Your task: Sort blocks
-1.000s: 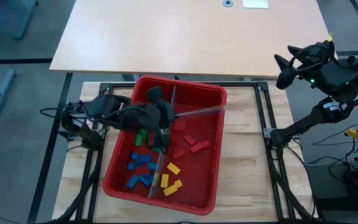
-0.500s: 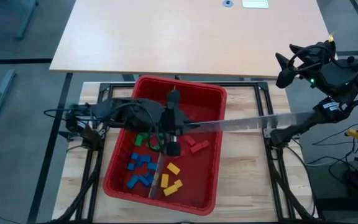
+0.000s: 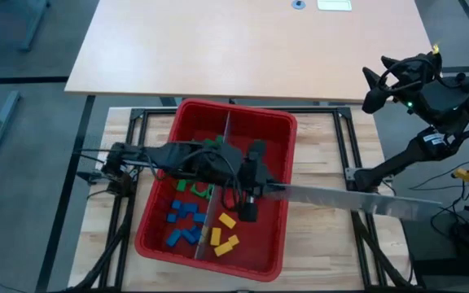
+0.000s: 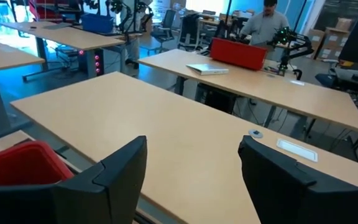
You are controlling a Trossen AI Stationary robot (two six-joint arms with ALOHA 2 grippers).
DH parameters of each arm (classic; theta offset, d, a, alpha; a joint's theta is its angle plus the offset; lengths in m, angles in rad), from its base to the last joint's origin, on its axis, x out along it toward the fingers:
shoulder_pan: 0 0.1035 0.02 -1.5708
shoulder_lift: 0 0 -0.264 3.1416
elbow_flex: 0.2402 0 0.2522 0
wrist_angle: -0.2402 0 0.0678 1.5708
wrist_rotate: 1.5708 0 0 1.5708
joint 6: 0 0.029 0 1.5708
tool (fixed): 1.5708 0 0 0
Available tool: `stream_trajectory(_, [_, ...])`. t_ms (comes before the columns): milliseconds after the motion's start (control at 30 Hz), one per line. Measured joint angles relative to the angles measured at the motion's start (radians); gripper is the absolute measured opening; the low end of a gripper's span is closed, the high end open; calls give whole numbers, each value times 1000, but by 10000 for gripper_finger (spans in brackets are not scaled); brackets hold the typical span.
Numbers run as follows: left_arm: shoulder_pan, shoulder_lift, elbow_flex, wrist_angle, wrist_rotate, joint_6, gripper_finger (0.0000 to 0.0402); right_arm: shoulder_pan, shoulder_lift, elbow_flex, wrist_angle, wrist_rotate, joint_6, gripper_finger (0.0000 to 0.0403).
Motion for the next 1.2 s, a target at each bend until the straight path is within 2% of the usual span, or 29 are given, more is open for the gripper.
stream_trajectory(367, [8, 66, 0, 273, 160, -1, 0, 0, -16, 0, 0, 1, 0, 225])
stream_trajectory(467, [14, 82, 0, 288, 183, -1, 0, 0, -19, 0, 0, 1, -1, 225])
stream_trajectory(600, [26, 116, -9, 251, 221, -1, 0, 0, -26, 0, 0, 1, -1, 228])
stream_trajectory(867, [33, 211, -10, 118, 381, 54, 0, 0, -32, 0, 0, -2, -1, 229])
stream_trajectory(1033, [39, 237, -11, 80, 411, 69, 1, 0, -32, 0, 0, -4, -1, 224])
stream_trajectory(1200, [65, 226, -10, -36, 390, 112, 1, 0, -32, 0, 0, -10, -1, 229])
